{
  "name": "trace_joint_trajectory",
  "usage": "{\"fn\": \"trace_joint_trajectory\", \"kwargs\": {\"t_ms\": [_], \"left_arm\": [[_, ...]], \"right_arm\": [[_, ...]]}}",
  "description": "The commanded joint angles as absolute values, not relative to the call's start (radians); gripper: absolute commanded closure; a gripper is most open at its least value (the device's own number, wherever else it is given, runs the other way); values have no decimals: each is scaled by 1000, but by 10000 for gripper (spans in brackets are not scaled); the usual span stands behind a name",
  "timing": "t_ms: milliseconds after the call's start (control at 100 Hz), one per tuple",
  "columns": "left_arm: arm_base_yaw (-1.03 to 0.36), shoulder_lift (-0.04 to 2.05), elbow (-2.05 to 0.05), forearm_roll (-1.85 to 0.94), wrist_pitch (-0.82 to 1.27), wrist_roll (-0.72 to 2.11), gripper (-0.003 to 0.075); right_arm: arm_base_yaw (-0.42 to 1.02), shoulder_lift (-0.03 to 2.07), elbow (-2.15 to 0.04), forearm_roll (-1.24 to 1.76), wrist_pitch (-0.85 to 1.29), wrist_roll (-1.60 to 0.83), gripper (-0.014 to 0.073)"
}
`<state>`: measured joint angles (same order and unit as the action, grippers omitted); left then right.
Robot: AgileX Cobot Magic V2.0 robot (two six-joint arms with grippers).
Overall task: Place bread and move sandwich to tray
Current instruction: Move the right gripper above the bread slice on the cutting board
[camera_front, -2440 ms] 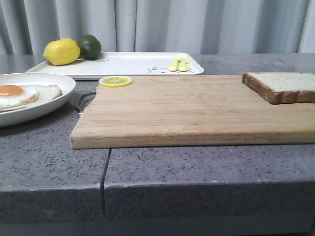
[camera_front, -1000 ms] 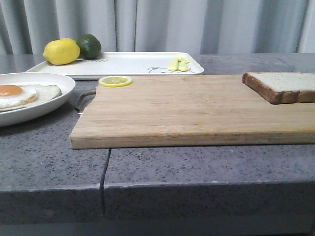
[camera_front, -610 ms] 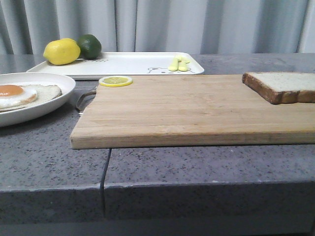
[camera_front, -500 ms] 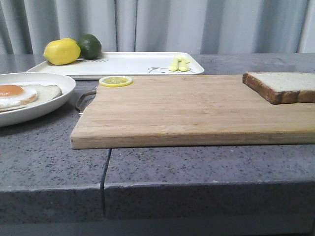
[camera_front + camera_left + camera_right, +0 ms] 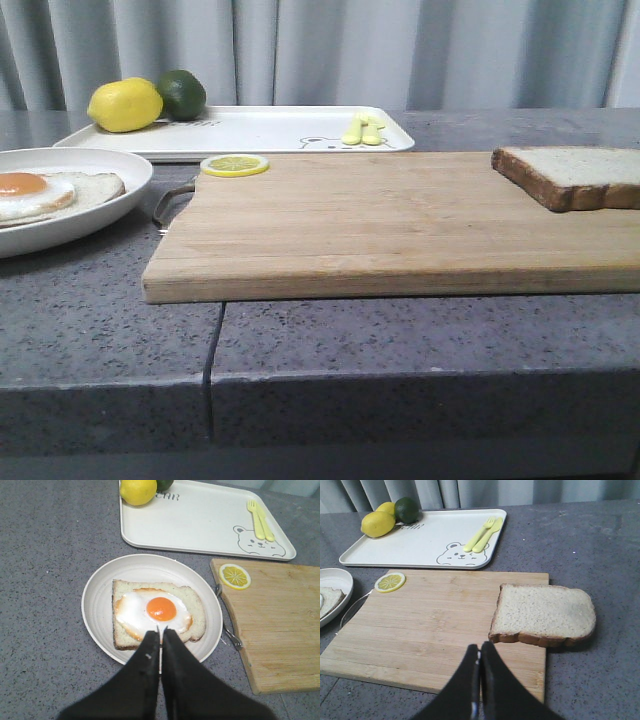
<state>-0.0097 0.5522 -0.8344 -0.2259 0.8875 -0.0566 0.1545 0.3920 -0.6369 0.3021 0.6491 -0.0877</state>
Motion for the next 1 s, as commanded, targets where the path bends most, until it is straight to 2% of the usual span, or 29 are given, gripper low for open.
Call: {"fn": "trace_joint_trajectory", "kwargs": {"t_ms": [0, 170, 260, 330, 490, 550, 600, 990], "left_arm": [[-7, 565, -867, -248, 832, -53, 739], [-7, 565, -867, -255, 834, 0, 732], [-7, 565, -867, -265, 834, 0, 675], [-7, 565, -867, -277, 834, 0, 598], [-7, 565, -867, -281, 834, 0, 394], [-7, 565, -867, -281, 834, 0, 356], [-7, 565, -867, -281, 834, 0, 349], [-7, 566, -865, -281, 834, 0, 351]], "right_arm": [[149, 409, -671, 318, 593, -91, 661], [149, 409, -671, 318, 622, -91, 658], [149, 409, -671, 318, 639, -91, 624], [149, 409, -671, 318, 642, -91, 545], [149, 409, -671, 318, 637, -91, 267], [149, 409, -671, 318, 631, -91, 172], [149, 409, -671, 318, 628, -91, 127], [149, 409, -671, 318, 573, -91, 116]]}}
